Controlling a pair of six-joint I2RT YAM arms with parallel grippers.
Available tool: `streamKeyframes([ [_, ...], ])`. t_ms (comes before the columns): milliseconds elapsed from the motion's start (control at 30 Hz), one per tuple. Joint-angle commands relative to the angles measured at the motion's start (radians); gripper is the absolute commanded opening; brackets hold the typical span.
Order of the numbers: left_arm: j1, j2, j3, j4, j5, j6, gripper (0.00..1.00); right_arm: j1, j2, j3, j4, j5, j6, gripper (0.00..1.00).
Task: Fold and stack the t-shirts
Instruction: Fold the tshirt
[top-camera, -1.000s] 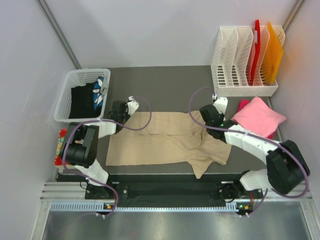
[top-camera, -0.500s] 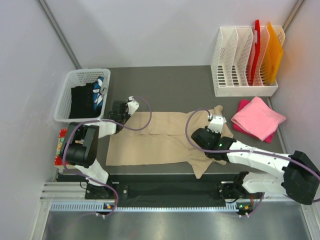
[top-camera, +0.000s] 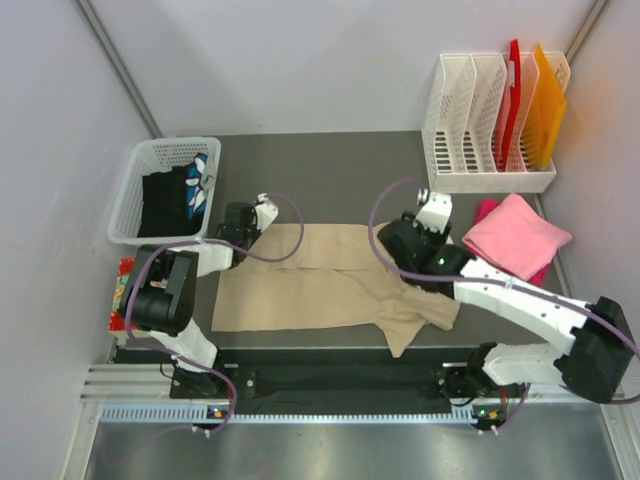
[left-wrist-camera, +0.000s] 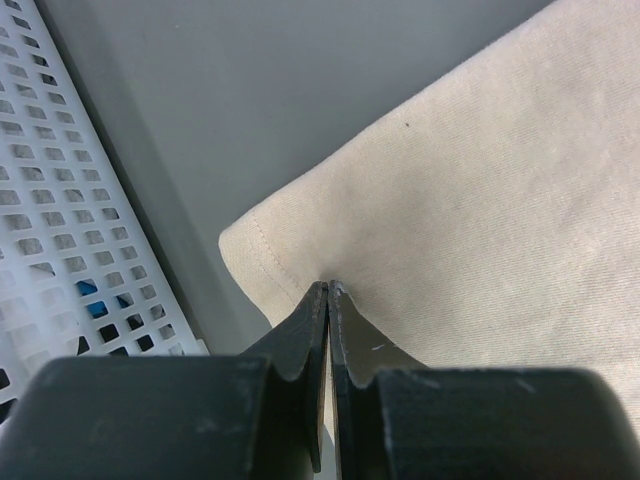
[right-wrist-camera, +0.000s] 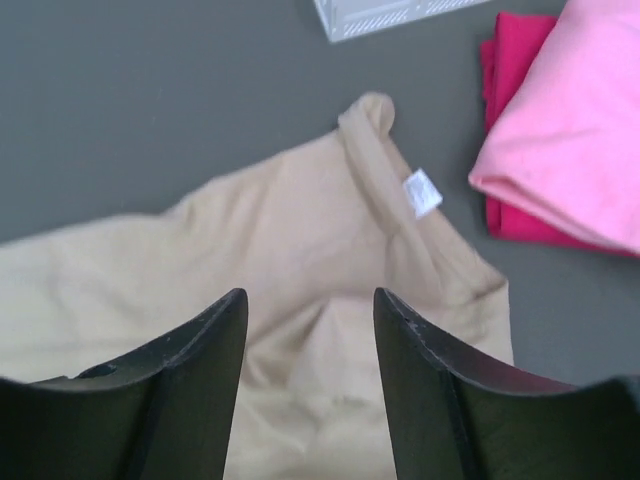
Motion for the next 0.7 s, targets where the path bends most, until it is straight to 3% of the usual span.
streamKeyframes([
  [0, -0.002, -0.018, 0.015, 0.031, -0.024, 0.004, 0.07, -0.237, 0.152, 0.111, 0.259, -0.112, -0.256, 0.51],
  [267, 0.015, -0.008, 0.032, 0.045, -0.055, 0.010, 0.07, -0.482, 0.484, 0.215, 0.340, -0.327, -0.327, 0.48],
  [667, 0.022, 0.073, 0.096, 0.034, -0.059, -0.007, 0.07, -0.561, 0.587, 0.209, 0.380, -0.479, -0.331, 0.42],
])
